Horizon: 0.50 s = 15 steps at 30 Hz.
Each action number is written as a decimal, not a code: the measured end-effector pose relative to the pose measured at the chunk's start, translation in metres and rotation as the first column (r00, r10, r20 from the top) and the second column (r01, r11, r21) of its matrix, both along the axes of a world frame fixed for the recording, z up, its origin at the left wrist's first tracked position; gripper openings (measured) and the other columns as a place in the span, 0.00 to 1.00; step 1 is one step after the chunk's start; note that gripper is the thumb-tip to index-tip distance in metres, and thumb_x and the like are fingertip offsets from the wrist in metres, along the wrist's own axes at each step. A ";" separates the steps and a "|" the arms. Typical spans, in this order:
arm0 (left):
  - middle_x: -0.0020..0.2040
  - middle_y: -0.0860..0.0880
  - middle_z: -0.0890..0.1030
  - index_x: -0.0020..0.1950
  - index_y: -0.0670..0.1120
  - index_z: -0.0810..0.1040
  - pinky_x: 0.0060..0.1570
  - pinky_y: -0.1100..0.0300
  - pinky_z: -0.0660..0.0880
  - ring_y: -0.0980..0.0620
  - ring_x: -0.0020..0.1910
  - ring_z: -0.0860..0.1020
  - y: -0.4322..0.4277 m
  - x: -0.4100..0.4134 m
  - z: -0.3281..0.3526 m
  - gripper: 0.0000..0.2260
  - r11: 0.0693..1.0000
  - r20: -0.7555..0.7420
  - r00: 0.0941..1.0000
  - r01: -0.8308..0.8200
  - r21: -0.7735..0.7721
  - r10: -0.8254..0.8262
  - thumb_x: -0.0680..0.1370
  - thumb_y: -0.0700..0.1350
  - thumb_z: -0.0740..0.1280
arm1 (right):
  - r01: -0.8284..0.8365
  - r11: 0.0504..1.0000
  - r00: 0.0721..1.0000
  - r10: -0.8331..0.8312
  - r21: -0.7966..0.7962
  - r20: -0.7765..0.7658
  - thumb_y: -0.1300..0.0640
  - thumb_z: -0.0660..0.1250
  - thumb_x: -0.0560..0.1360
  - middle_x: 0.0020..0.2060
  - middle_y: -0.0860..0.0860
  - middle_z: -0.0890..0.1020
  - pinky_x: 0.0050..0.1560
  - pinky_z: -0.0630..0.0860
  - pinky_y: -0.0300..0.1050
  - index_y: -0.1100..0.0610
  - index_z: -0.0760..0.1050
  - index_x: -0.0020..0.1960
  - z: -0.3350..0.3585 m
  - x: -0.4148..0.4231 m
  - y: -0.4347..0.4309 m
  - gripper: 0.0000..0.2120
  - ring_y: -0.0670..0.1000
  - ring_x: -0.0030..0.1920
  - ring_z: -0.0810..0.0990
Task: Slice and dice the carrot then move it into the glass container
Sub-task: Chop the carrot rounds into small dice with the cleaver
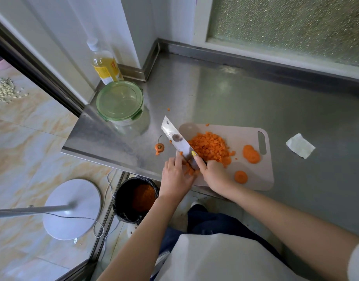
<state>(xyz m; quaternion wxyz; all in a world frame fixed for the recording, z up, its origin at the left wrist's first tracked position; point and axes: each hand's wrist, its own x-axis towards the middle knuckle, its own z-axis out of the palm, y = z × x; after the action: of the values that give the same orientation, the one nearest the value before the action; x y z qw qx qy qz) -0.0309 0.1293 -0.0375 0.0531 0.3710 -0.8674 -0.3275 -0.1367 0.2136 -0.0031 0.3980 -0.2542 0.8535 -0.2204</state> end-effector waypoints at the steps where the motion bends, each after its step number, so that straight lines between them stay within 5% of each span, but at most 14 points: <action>1: 0.48 0.46 0.73 0.61 0.39 0.72 0.51 0.60 0.66 0.47 0.49 0.70 0.000 -0.001 0.001 0.23 1.000 -0.003 1.000 -0.002 0.002 0.002 0.71 0.50 0.72 | 0.014 1.000 1.000 -0.014 -0.011 -0.007 0.38 0.49 0.80 0.29 0.52 0.71 0.38 0.70 0.45 0.54 0.65 0.31 -0.001 0.000 -0.001 0.26 0.54 0.34 0.72; 5: 0.49 0.45 0.73 0.55 0.40 0.73 0.53 0.57 0.68 0.46 0.50 0.70 -0.003 -0.003 0.007 0.13 0.999 -0.007 1.000 0.005 0.035 -0.004 0.74 0.42 0.69 | 0.075 0.995 0.995 -0.080 -0.072 -0.058 0.38 0.50 0.80 0.24 0.53 0.71 0.42 0.74 0.50 0.57 0.65 0.26 0.000 -0.002 -0.005 0.31 0.56 0.32 0.74; 15: 0.48 0.44 0.76 0.52 0.39 0.78 0.51 0.59 0.69 0.46 0.50 0.73 -0.003 0.013 0.004 0.09 0.995 -0.001 0.998 -0.058 0.075 0.058 0.74 0.41 0.69 | 0.015 0.997 0.998 -0.020 -0.075 -0.061 0.41 0.51 0.81 0.23 0.52 0.69 0.33 0.66 0.44 0.57 0.64 0.27 0.012 0.009 0.017 0.29 0.51 0.27 0.69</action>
<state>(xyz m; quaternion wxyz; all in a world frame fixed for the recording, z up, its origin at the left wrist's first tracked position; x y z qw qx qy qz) -0.0177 0.1263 -0.0339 0.0497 0.3972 -0.8432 -0.3588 -0.1273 0.2301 0.0092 0.3595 -0.2680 0.8589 -0.2476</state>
